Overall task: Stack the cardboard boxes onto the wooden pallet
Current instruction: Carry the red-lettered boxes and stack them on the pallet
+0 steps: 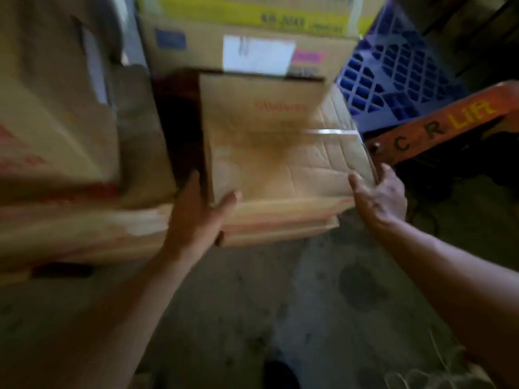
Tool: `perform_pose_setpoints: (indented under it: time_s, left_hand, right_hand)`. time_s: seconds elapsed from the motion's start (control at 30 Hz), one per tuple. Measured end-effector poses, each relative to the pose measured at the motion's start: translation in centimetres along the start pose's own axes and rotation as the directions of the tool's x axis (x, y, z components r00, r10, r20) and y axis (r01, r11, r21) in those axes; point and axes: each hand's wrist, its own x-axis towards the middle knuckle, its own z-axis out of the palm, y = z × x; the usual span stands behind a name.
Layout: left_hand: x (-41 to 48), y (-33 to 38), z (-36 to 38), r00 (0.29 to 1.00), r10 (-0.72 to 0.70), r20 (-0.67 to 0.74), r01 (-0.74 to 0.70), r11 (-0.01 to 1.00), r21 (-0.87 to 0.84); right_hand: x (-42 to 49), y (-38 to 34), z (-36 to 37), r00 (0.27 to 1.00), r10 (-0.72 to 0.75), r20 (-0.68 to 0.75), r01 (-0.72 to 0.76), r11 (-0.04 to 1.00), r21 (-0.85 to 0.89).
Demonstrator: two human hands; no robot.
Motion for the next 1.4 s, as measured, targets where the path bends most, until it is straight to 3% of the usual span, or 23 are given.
perform_pose_setpoints:
  time_s: [0.07, 0.17, 0.33, 0.5, 0.63, 0.77, 0.93, 1.13, 1.3, 1.4]
  left_hand:
    - [0.5, -0.6, 1.9, 0.996, -0.049, -0.077, 0.043, 0.996, -0.078]
    - [1.5, -0.9, 3.3, 0.973, -0.116, -0.201, 0.085, 0.984, -0.157]
    - [3.0, -0.8, 4.9, 0.934, -0.318, -0.163, 0.245, 0.902, -0.355]
    - [3.6, -1.1, 5.0, 0.923, -0.341, -0.179, 0.212, 0.838, -0.503]
    - [3.1, -0.9, 5.1, 0.936, -0.301, -0.181, 0.162, 0.828, -0.536]
    - [-0.1, -1.9, 5.6, 0.952, -0.243, -0.185, 0.11, 0.837, -0.535]
    - [-7.6, -4.2, 6.3, 0.944, -0.272, -0.187, 0.131, 0.829, -0.544]
    - [-22.6, -5.7, 7.3, 0.941, -0.198, -0.276, 0.029, 0.856, -0.517]
    - [-35.9, -9.4, 6.3, 0.889, -0.249, -0.385, -0.017, 0.821, -0.57]
    - [-43.3, -12.7, 4.5, 0.834, -0.315, -0.452, -0.048, 0.776, -0.629]
  right_hand:
    - [2.1, 2.3, -0.2, 0.999, -0.008, 0.053, 0.007, 1.0, 0.03]
    - [4.7, 4.1, -0.1, 0.974, -0.062, 0.218, 0.013, 0.976, 0.218]
    - [6.6, 6.2, 1.4, 0.9, -0.136, 0.414, -0.103, 0.857, 0.505]
    - [6.7, 6.3, 3.4, 0.856, -0.214, 0.472, -0.21, 0.689, 0.693]
    - [6.9, 6.1, 3.7, 0.806, -0.186, 0.562, -0.351, 0.616, 0.706]
    - [5.5, 7.8, 2.5, 0.796, -0.226, 0.561, -0.349, 0.587, 0.731]
    - [0.9, 11.5, -0.1, 0.792, -0.256, 0.555, -0.337, 0.575, 0.746]
    - [-7.8, 18.0, -5.1, 0.776, -0.338, 0.533, -0.243, 0.62, 0.746]
    - [-16.7, 22.0, -8.6, 0.721, -0.406, 0.561, -0.17, 0.681, 0.712]
    - [-22.3, 22.1, -9.3, 0.648, -0.45, 0.614, -0.138, 0.724, 0.676]
